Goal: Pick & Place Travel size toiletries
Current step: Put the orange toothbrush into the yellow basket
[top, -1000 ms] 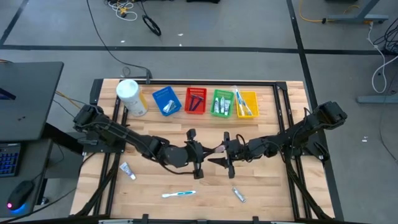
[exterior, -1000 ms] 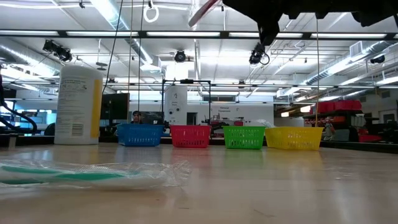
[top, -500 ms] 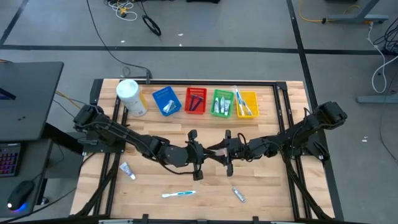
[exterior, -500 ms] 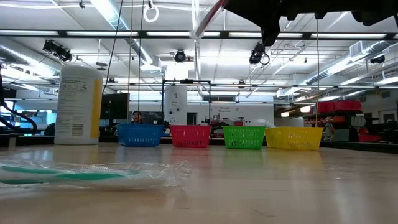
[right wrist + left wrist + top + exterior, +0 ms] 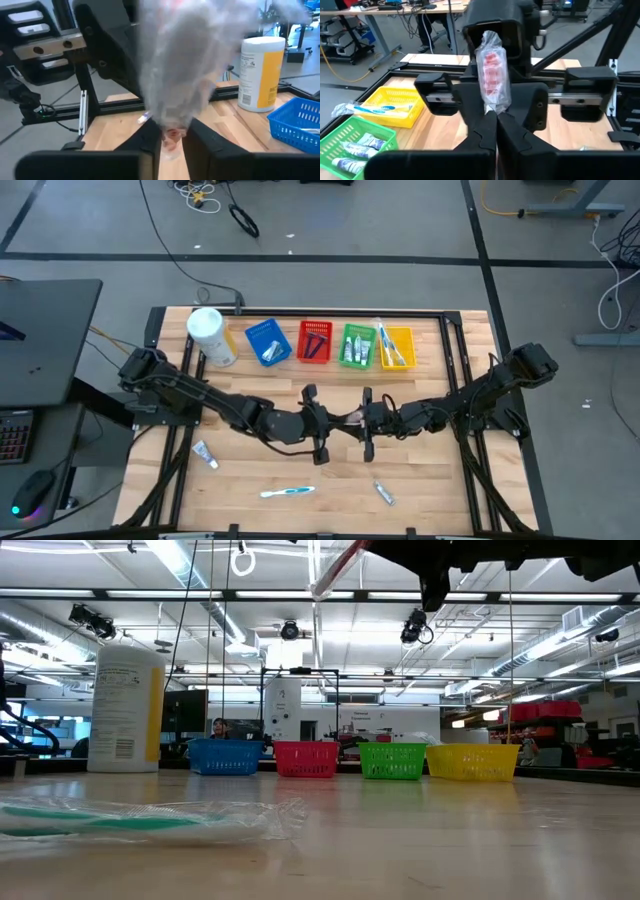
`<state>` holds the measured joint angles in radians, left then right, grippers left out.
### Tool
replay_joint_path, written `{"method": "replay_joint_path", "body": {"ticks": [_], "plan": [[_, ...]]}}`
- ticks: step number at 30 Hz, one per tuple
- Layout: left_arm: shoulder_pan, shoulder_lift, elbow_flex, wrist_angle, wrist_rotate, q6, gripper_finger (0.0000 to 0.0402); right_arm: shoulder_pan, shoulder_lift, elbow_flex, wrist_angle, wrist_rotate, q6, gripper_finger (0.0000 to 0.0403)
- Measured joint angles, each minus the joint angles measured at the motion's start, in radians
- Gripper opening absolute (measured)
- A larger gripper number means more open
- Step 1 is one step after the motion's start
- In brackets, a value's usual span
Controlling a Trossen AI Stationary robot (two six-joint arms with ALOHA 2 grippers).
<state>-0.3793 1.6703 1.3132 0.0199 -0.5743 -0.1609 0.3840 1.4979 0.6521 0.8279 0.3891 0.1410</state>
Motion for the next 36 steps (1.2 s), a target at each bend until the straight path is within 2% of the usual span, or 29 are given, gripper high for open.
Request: {"method": "replay_joint_path", "body": {"ticks": [4,8,11,21,25,29,36], "plan": [[0.003,0.000,0.000,-0.004,-0.002,-0.015,0.0006,0.000,0.000,0.000,-0.001,0.002,0.000,0.0053],[0.003,0.000,0.000,-0.008,-0.001,-0.015,0.0022,0.000,0.000,0.000,-0.016,0.005,0.000,0.0052],[0.003,0.000,0.000,-0.008,-0.002,-0.017,0.0031,0.003,0.000,0.000,-0.033,0.050,0.000,0.0052],[0.003,0.000,0.000,-0.101,-0.001,-0.065,0.0036,0.003,-0.022,0.000,-0.076,0.098,0.005,0.0052],[0.003,0.000,0.000,-0.172,-0.064,-0.075,0.0037,0.003,-0.091,0.000,-0.208,0.155,0.050,0.0052],[0.005,0.001,0.000,-0.202,-0.117,-0.100,0.0037,0.003,-0.179,0.000,-0.401,0.275,0.086,0.0052],[0.006,0.001,0.000,-0.211,-0.060,-0.161,0.0037,-0.034,-0.345,0.000,-0.796,0.527,0.184,0.0052]]}}
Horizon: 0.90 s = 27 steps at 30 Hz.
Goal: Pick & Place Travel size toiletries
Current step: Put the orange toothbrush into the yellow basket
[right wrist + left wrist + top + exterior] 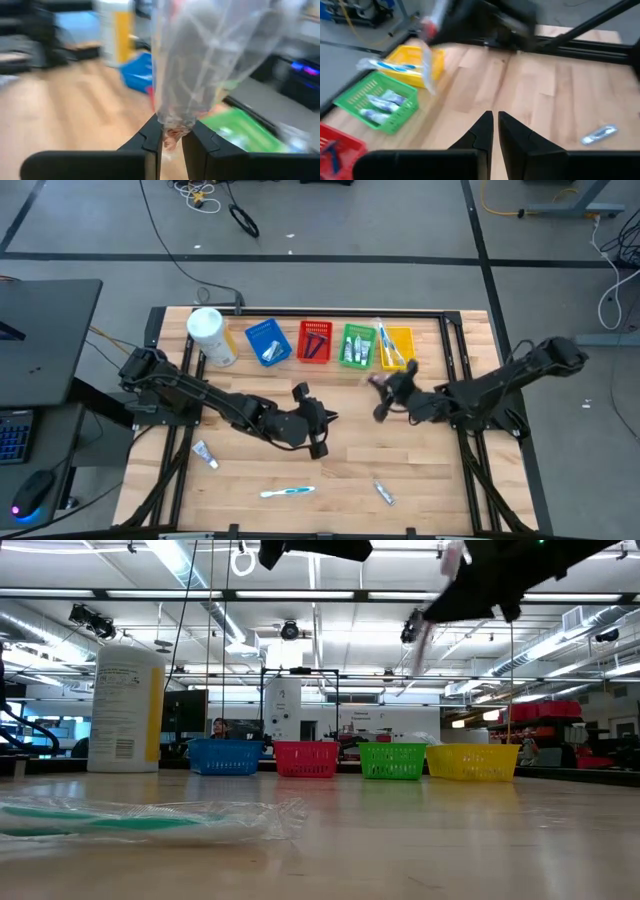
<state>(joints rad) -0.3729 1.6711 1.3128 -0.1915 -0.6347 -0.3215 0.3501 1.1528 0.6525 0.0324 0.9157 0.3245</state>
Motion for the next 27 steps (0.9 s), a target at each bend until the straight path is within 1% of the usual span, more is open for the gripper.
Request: {"method": "replay_joint_path", "body": {"ticks": [2,4,6,8,11,17,20,22,23,27], "plan": [[0.000,0.000,0.000,0.001,0.019,-0.026,0.0037,-0.042,-0.040,0.000,-0.123,0.016,0.063,0.0052],[-0.001,0.000,0.000,0.002,0.029,-0.046,0.0037,-0.103,-0.074,0.000,-0.244,-0.001,0.127,0.0052],[0.000,0.000,0.000,0.001,0.028,-0.061,0.0037,-0.181,-0.099,0.000,-0.335,-0.045,0.168,0.0052],[0.000,0.000,0.000,0.001,0.028,-0.080,0.0037,-0.274,-0.114,0.000,-0.399,-0.113,0.182,0.0052],[0.000,0.000,0.000,0.001,0.027,-0.107,0.0037,-0.436,-0.122,0.000,-0.441,-0.243,0.159,0.0052],[-0.001,0.000,0.000,0.001,0.027,-0.116,0.0037,-0.767,-0.117,0.000,-0.446,-0.551,0.062,0.0052],[0.000,0.000,0.000,-0.001,0.027,-0.145,0.0037,-0.891,-0.108,0.000,-0.461,-0.685,0.033,0.0052],[0.000,0.000,0.000,-0.002,0.028,-0.159,0.0037,-0.949,-0.099,0.000,-0.488,-0.772,0.001,0.0052],[0.000,0.000,0.000,-0.002,0.028,-0.161,0.0037,-0.969,-0.093,0.000,-0.493,-0.796,-0.024,0.0052],[0.000,0.000,0.000,-0.002,0.029,-0.163,0.0037,-1.019,-0.062,0.000,-0.507,-0.814,-0.074,0.0052]]}}
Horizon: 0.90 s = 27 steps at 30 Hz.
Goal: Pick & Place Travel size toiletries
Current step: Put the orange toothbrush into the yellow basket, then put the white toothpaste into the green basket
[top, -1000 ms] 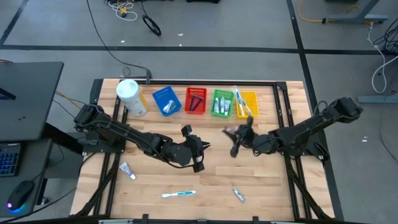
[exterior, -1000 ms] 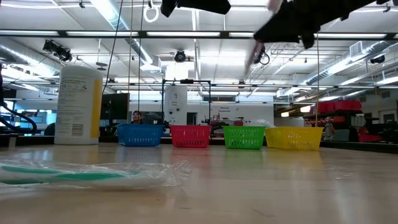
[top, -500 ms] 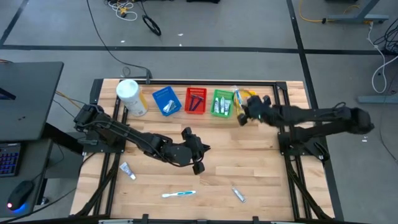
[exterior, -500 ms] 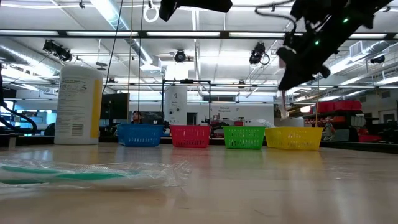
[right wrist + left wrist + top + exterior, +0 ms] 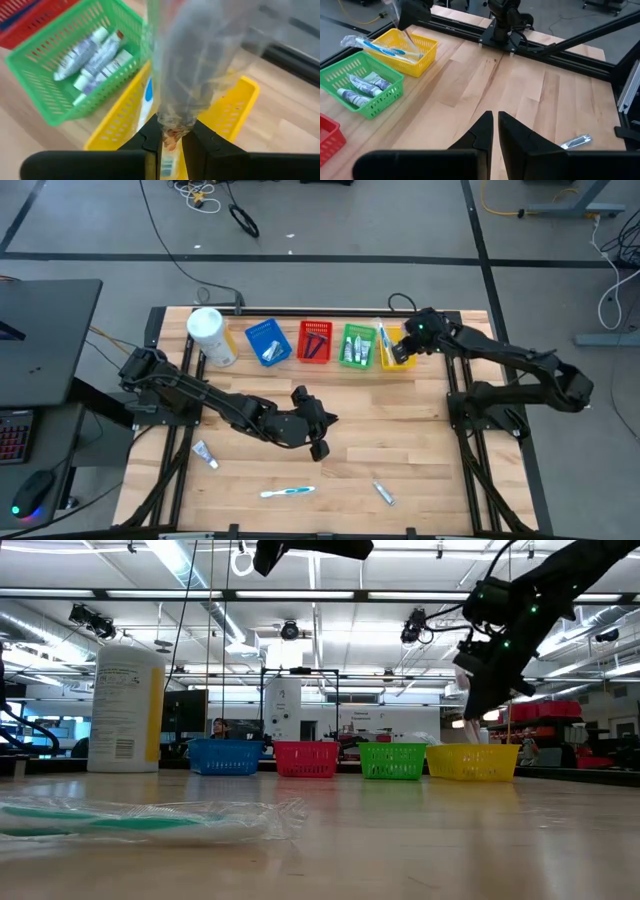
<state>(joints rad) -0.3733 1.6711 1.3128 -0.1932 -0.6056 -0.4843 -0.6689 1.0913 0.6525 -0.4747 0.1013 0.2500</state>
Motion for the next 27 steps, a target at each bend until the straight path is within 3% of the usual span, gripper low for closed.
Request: {"method": "replay_joint_path", "body": {"ticks": [9,14,27], "plan": [[0.000,0.000,0.000,0.000,0.032,0.006,0.0037,-0.011,0.103,-0.025,0.007,-0.052,-0.023,0.0081],[0.000,0.000,0.000,0.000,0.025,0.009,0.0037,-0.012,0.108,-0.029,0.018,0.011,-0.024,0.0106],[0.000,0.000,0.000,-0.005,0.023,0.012,0.0037,-0.011,0.104,0.020,0.053,0.000,-0.058,0.0167]]}}
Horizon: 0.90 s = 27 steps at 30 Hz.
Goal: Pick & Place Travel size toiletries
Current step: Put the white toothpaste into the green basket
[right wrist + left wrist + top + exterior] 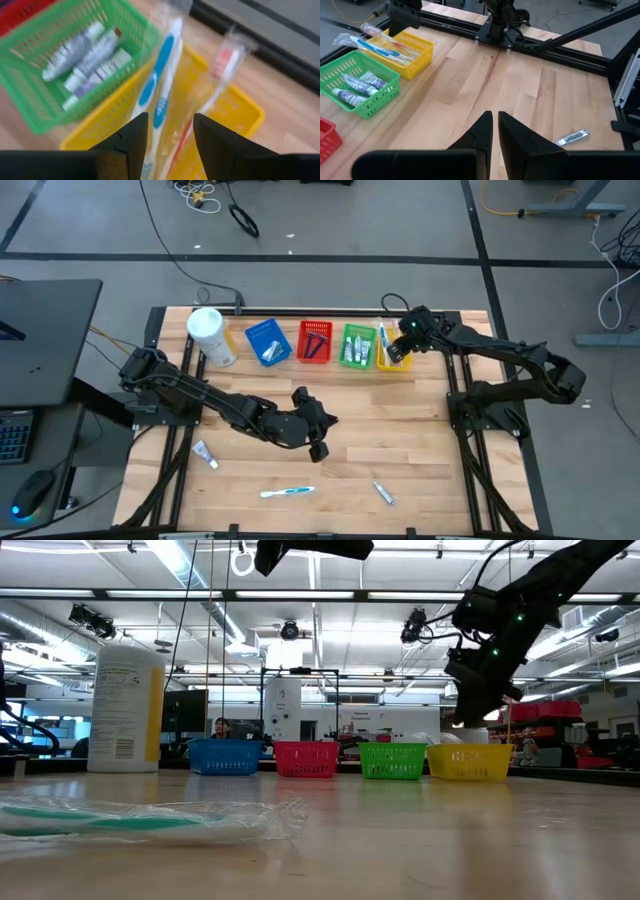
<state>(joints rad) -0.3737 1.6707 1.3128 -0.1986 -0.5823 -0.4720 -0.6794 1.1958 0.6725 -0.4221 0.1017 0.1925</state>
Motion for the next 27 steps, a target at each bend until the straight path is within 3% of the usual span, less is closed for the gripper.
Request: {"method": "replay_joint_path", "body": {"ticks": [6,11,16,27], "plan": [[0.000,-0.001,0.000,-0.041,-0.001,0.049,0.0037,0.027,-0.014,0.038,0.010,-0.021,-0.034,0.0169],[0.000,-0.001,0.000,-0.183,0.006,0.033,0.0037,0.096,-0.018,0.038,0.087,-0.173,-0.070,0.0169],[-0.004,-0.001,0.000,-0.334,0.092,-0.055,0.0037,0.222,-0.018,0.004,0.232,-0.289,-0.070,0.0169],[-0.045,-0.001,0.000,-0.839,0.272,-0.252,0.0037,0.529,-0.018,-0.120,0.625,-0.296,-0.070,0.0169]]}}
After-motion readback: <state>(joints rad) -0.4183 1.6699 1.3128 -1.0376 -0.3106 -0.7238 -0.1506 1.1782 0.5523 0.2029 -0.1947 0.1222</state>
